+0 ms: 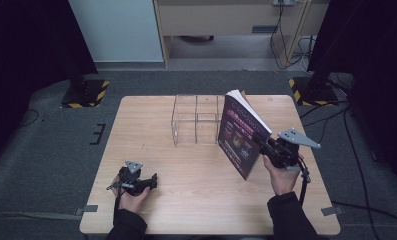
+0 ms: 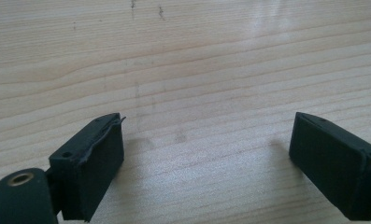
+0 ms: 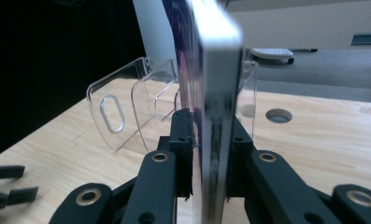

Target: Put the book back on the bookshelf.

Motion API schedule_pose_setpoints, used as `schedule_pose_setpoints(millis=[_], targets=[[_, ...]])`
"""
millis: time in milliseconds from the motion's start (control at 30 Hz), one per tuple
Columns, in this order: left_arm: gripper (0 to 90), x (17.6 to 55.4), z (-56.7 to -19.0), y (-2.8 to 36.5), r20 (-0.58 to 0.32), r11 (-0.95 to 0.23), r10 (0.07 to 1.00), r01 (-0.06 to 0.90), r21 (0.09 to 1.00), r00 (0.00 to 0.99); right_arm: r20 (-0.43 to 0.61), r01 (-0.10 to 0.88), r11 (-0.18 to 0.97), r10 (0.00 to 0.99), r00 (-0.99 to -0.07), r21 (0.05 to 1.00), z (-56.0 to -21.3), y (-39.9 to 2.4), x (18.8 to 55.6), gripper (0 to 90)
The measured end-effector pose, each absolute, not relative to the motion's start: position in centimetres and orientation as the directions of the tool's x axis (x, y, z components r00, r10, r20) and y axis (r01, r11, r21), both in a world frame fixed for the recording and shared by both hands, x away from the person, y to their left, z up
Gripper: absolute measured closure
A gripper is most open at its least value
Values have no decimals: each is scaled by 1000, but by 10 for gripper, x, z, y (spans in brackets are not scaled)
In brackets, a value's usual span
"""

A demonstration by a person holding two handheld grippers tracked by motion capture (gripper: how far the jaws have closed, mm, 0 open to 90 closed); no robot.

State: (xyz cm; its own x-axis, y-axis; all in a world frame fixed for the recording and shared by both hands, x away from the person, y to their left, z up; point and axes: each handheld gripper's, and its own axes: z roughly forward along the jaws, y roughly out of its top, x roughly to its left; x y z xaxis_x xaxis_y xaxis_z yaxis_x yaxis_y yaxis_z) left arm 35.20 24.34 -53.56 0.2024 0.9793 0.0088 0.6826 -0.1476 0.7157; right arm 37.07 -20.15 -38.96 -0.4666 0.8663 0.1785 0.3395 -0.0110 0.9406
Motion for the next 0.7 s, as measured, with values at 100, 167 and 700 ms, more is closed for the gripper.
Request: schedule_pose_setpoints(millis=[100, 167, 700], targets=[[94, 352, -536, 243, 9, -148, 979, 683, 715, 203, 183, 348, -11, 867, -464, 937, -387, -201, 374, 782], [93, 352, -536, 243, 9, -148, 979, 683, 716, 203, 189, 362, -11, 867, -461, 932, -387, -200, 378, 793], [93, 352, -536, 243, 8, -148, 979, 683, 715, 204, 141, 327, 13, 886, -442, 945, -376, -188, 381, 828]])
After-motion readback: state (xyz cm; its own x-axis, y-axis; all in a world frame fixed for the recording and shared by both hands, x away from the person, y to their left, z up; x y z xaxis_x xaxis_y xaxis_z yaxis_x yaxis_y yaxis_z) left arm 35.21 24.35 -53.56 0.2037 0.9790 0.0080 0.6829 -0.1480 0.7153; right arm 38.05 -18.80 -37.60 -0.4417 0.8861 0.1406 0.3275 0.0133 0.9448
